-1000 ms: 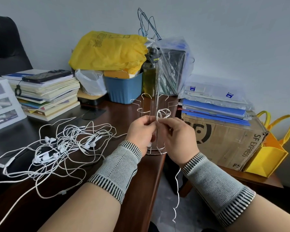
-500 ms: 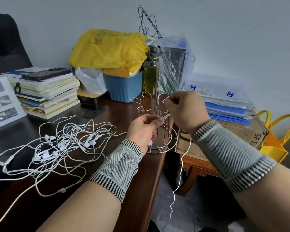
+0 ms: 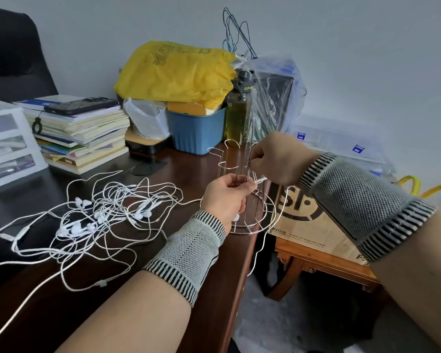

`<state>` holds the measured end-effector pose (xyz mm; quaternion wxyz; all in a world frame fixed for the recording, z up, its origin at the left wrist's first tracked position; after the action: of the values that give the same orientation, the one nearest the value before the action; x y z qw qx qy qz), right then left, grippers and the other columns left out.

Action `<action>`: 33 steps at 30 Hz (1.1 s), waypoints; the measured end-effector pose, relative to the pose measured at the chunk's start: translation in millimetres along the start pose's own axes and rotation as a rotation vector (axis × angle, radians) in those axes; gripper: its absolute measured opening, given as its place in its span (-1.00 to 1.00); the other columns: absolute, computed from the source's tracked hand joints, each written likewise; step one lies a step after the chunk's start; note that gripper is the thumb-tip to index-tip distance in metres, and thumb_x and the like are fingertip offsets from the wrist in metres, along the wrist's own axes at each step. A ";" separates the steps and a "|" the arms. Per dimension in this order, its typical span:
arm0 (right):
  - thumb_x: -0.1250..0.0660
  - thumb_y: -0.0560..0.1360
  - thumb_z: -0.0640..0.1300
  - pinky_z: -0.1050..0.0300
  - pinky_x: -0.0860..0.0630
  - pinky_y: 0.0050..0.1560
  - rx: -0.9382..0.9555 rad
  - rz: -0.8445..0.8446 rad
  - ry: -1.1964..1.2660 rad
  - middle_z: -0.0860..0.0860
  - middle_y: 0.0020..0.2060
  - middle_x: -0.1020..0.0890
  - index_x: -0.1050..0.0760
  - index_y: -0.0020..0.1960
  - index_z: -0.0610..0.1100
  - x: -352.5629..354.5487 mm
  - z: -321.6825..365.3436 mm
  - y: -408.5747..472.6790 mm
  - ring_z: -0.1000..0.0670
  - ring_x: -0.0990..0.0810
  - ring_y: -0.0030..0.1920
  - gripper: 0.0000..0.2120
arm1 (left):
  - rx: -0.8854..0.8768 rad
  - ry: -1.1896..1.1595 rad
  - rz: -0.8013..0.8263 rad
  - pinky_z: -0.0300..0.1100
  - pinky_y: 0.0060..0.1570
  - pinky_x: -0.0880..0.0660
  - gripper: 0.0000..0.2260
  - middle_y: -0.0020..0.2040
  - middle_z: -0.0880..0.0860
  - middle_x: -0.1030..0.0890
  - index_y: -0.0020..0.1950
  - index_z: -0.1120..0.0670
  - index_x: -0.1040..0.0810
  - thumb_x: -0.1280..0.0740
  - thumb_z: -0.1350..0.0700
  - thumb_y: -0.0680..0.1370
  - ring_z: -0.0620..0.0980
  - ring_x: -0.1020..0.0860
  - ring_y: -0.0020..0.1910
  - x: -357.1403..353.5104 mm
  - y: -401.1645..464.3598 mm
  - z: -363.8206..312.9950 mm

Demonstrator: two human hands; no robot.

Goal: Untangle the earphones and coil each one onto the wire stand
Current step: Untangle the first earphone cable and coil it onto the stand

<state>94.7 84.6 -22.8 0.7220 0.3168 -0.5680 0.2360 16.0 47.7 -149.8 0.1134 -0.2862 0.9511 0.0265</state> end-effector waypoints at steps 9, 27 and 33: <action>-0.22 0.56 -0.14 0.05 -0.57 -0.04 0.047 -0.108 0.033 -0.09 -0.13 -0.64 -0.62 -0.04 -0.18 -3.6 2.9 -11.4 -0.09 -0.58 -0.12 -0.79 | -0.009 -0.020 -0.017 -0.18 -0.44 -0.22 -0.85 -0.54 -0.09 -0.46 -0.23 0.08 -0.54 -0.45 0.24 0.48 -0.12 -0.31 -0.57 -0.5 -1.7 -0.9; -0.18 0.52 -0.16 0.17 -0.39 -0.21 -0.002 -0.099 0.071 -0.07 -0.20 -0.59 -0.62 -0.05 -0.15 -9.5 0.0 -11.0 -0.08 -0.52 -0.18 -0.77 | -0.217 0.095 -0.002 -0.30 -0.52 -0.36 -0.73 -0.34 -0.09 -0.58 0.03 -0.14 -0.58 -0.37 0.26 0.54 -0.16 -0.37 -0.56 -2.6 -6.6 -14.5; -0.18 0.52 -0.19 0.16 -0.40 -0.24 -0.026 -0.105 0.081 -0.07 -0.24 -0.60 -0.56 -0.24 -0.14 -11.4 -1.2 -6.7 -0.07 -0.53 -0.21 -0.76 | -0.163 -0.001 -0.009 -0.31 -0.55 -0.33 -0.85 -0.41 -0.12 -0.58 -0.12 0.01 -0.60 -0.40 0.27 0.53 -0.16 -0.34 -0.57 -2.9 -6.9 -10.9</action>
<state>97.4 81.1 -35.3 0.7600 0.3270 -0.5238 0.2029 20.0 42.2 -138.4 0.0905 -0.2988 0.9444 0.1035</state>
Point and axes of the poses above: each hand's wrist, its own y-axis towards the middle knuckle, its own x-axis out of the back of the hand, z = x × y, the point moved 8 cm from there along y, towards the middle knuckle
